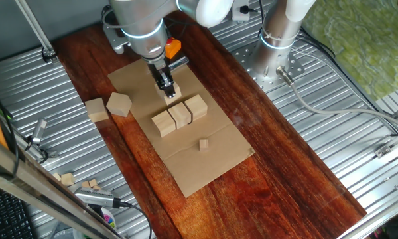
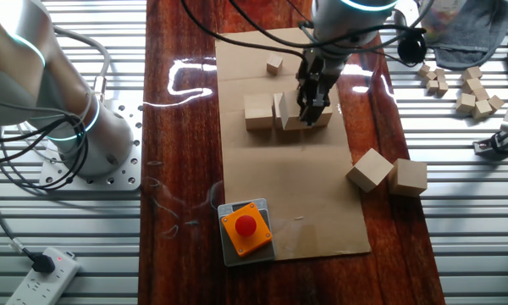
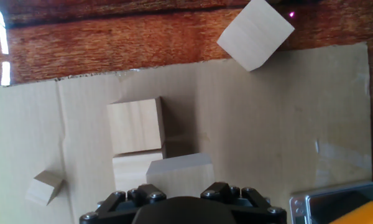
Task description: Stack the blocks into a pyramid shape
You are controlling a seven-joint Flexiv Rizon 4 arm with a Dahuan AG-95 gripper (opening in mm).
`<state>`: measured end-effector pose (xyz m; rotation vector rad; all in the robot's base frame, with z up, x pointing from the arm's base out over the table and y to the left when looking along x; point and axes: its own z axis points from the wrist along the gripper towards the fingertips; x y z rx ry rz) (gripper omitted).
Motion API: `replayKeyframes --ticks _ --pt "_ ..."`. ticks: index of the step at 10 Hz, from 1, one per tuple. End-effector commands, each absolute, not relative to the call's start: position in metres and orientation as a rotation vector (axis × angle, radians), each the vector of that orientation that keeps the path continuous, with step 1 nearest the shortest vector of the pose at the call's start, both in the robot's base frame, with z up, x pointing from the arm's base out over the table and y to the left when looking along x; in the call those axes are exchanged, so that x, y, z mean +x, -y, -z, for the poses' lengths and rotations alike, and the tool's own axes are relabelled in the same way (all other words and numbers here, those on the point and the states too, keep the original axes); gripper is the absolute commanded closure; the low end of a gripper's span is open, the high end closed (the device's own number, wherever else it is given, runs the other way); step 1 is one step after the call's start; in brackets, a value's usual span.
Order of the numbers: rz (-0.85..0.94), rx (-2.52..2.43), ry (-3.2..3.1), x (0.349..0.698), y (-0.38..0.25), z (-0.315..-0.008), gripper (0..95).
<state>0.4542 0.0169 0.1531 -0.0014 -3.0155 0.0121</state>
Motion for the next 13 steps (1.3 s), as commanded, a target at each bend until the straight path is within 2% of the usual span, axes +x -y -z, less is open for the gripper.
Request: replayKeyframes --ticks 1,5,8,13 --pt "-0.018 -0.003 3.015 0.455 -0.017 -0.153 95.0" --pt "-0.023 -0.026 3.011 0.455 -0.017 -0.153 95.0" --pt "-0.003 -0.066 3.018 0.431 -0.019 -0.165 95.0" --pt "0.013 -0.134 3.072 0.407 -0.038 -0.156 95.0"
